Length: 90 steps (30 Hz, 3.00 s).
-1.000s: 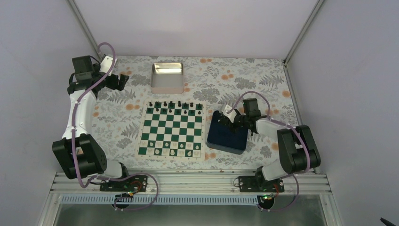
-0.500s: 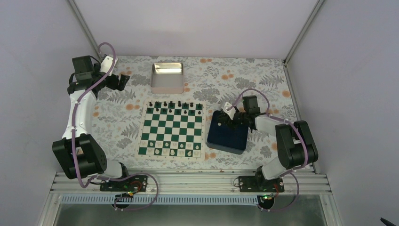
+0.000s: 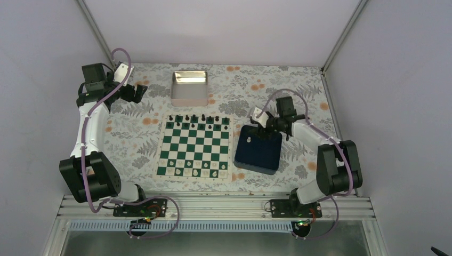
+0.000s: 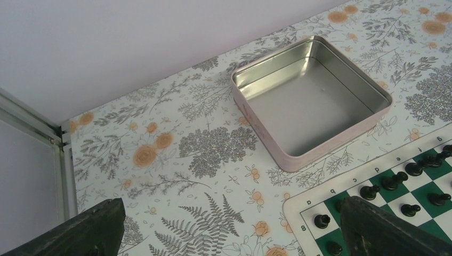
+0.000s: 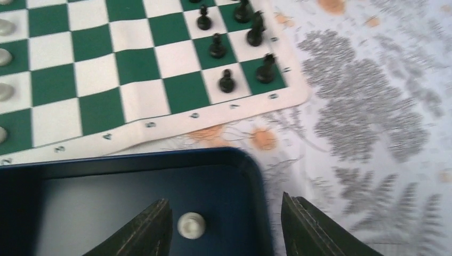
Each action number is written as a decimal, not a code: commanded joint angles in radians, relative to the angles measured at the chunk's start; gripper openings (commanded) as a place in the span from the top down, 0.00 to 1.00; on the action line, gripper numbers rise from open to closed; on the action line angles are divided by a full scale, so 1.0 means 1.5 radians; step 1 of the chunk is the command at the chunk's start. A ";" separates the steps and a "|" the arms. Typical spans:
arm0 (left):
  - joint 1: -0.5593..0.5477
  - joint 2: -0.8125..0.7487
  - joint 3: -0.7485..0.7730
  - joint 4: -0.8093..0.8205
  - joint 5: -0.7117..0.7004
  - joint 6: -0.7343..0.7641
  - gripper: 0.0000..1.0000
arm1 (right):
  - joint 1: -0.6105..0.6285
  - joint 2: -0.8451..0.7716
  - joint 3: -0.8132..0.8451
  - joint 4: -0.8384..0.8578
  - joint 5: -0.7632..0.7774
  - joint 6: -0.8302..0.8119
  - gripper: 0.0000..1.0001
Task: Set up the chess pieces on the board
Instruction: Adjust the chess piece in the storage box, then pick up the chess piece from the storage box, then place the chess piece on the chessboard.
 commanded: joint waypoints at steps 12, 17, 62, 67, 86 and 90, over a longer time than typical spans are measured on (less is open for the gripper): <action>0.003 -0.027 0.002 -0.004 0.017 0.011 0.00 | 0.078 0.080 0.229 -0.405 0.233 -0.148 0.47; 0.003 -0.025 0.009 -0.006 0.008 0.009 0.00 | 0.110 0.103 0.222 -0.378 0.265 -0.135 0.51; 0.006 -0.028 0.014 -0.015 0.011 0.025 0.00 | 0.158 0.166 0.352 -0.424 0.303 -0.110 0.90; 0.022 -0.027 0.034 -0.031 0.012 0.042 0.00 | 0.208 0.163 0.440 -0.492 0.320 -0.099 0.91; 0.161 -0.043 0.063 -0.107 -0.002 0.104 0.00 | 0.575 0.511 0.940 -0.576 0.318 -0.059 0.91; 0.188 -0.045 0.057 -0.124 0.001 0.129 0.00 | 0.626 0.564 0.995 -0.561 0.309 -0.063 0.91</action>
